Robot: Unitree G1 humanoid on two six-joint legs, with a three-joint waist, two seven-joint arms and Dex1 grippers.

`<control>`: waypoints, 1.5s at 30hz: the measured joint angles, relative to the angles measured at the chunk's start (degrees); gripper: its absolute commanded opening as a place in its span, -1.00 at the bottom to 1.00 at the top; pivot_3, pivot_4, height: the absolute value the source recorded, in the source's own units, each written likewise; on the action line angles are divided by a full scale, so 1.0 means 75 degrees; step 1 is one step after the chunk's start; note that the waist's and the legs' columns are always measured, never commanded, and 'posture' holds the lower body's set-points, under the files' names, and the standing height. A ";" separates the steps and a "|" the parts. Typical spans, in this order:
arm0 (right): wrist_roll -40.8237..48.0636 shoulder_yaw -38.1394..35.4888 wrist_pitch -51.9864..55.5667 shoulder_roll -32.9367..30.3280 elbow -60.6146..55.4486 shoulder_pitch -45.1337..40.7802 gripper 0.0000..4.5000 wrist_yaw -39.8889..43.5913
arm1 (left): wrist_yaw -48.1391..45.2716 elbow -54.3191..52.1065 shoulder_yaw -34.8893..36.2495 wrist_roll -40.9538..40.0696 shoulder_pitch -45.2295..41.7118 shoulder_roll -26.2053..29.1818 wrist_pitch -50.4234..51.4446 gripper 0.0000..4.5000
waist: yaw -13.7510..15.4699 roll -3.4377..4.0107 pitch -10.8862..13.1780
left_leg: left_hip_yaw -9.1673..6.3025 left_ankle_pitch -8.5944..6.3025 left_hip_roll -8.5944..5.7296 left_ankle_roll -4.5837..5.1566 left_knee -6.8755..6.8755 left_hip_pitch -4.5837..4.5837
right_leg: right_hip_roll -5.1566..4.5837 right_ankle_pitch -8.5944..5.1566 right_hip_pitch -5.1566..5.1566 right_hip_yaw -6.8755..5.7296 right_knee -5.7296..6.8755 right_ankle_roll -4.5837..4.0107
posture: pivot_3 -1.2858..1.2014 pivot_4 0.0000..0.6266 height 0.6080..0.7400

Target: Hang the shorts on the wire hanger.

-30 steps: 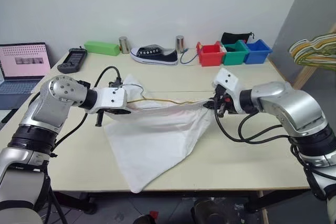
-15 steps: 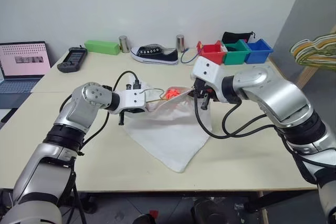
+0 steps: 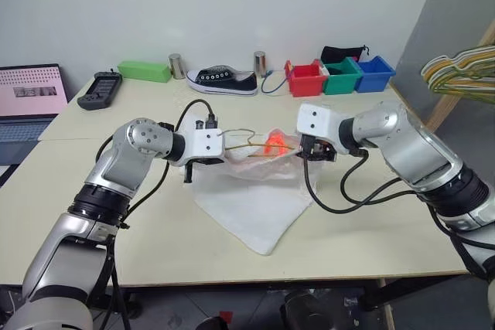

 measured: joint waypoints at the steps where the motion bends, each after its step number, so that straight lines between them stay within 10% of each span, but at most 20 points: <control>1: -0.0100 0.0043 -0.0133 -0.0004 0.0109 0.0099 0.88 0.0134 | -0.0017 -0.0035 0.0000 -0.0001 -0.0026 0.0000 0.0000 -1.00 | 0.0003 0.0000 0.0000 | 0.0000 0.0000 0.0000 0.0000 0.0000 0.0000 | 0.0001 0.0000 0.0013 0.0000 0.0001 0.0000 | -0.20 -0.93 1.00; 9: -0.0623 0.0137 -0.0612 0.0191 0.0802 0.0342 0.99 0.0619 | -0.0160 -0.0135 -0.0002 0.0018 -0.0172 0.0008 -0.0004 -1.00 | -0.0021 0.0001 0.0000 | -0.0005 0.0001 0.0000 -0.0001 0.0001 0.0009 | 0.0004 -0.0001 0.0028 -0.0005 0.0002 0.0002 | -0.19 -0.95 1.00; 28: -0.1400 -0.0146 -0.1446 0.0575 0.1193 0.0606 -0.97 0.0635 | -0.0148 -0.0199 -0.0005 0.0107 -0.0136 0.0081 -0.0126 -1.00 | -0.0002 0.0000 -0.0001 | -0.0009 0.0005 -0.0002 -0.0006 0.0005 0.0009 | 0.0002 0.0000 0.0035 -0.0009 0.0002 0.0001 | -0.19 -0.96 1.00; 35: -0.1428 -0.0282 -0.1547 0.0608 0.1191 0.0759 -0.99 0.0645 | -0.0141 -0.0176 -0.0005 0.0162 -0.0185 0.0080 -0.0265 -1.00 | -0.0002 0.0000 -0.0001 | -0.0010 0.0005 -0.0002 -0.0007 0.0005 0.0009 | 0.0002 0.0000 0.0036 -0.0011 0.0002 0.0001 | -0.18 -0.97 1.00; 45: -0.1391 -0.0602 -0.1038 0.0723 0.0987 0.1125 -1.00 0.0636 | -0.0185 -0.0104 0.0164 -0.0336 -0.0465 -0.0030 -0.0478 -0.10 | 0.0003 -0.0001 -0.0002 | -0.0015 0.0007 -0.0001 -0.0009 0.0007 0.0010 | 0.0004 0.0000 0.0039 -0.0016 0.0002 0.0001 | -0.18 -0.97 1.00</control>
